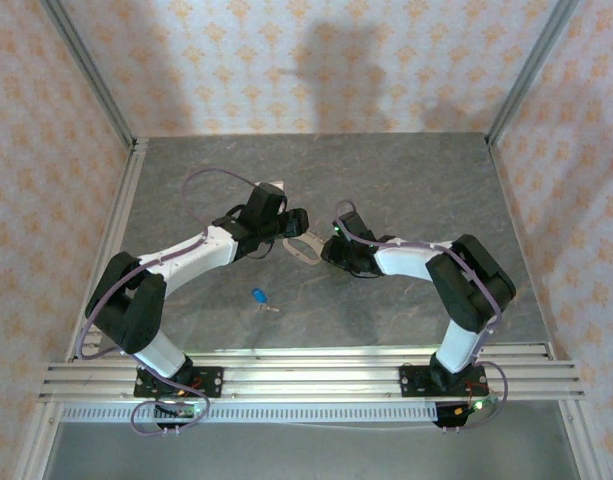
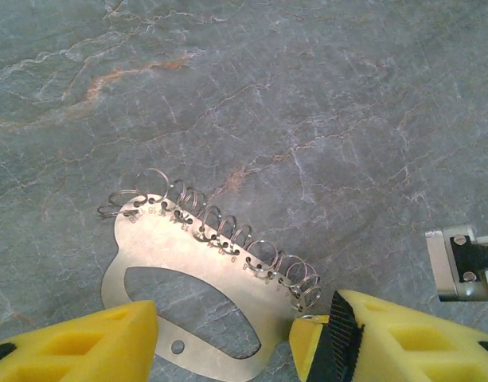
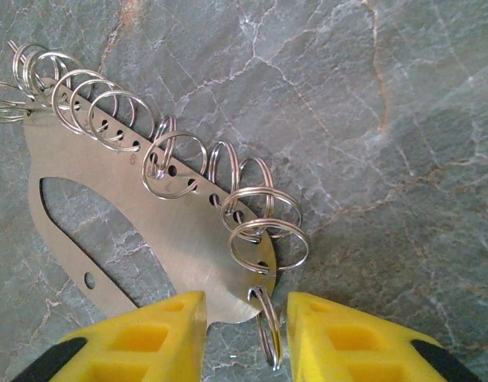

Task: Put the keys on the keyring

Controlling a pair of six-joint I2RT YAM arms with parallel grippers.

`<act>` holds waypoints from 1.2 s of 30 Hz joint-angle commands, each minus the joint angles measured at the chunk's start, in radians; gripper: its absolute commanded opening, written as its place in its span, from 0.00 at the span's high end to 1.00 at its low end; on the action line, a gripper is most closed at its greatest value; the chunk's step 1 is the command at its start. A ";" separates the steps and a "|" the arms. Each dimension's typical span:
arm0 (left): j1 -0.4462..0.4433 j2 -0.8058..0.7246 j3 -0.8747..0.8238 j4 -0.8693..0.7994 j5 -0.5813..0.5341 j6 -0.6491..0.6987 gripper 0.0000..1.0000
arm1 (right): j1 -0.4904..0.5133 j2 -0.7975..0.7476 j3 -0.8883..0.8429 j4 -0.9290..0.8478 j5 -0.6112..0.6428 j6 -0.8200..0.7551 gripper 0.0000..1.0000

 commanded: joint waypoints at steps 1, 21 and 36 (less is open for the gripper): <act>0.007 -0.024 -0.011 0.017 0.000 -0.012 0.40 | 0.000 0.015 0.028 -0.002 0.029 -0.007 0.70; 0.008 -0.027 -0.008 0.013 0.005 -0.016 0.40 | -0.003 0.011 0.033 -0.033 0.059 -0.016 0.96; 0.008 -0.057 0.064 -0.150 -0.094 -0.057 0.38 | -0.031 -0.184 0.081 -0.117 -0.026 -0.210 1.00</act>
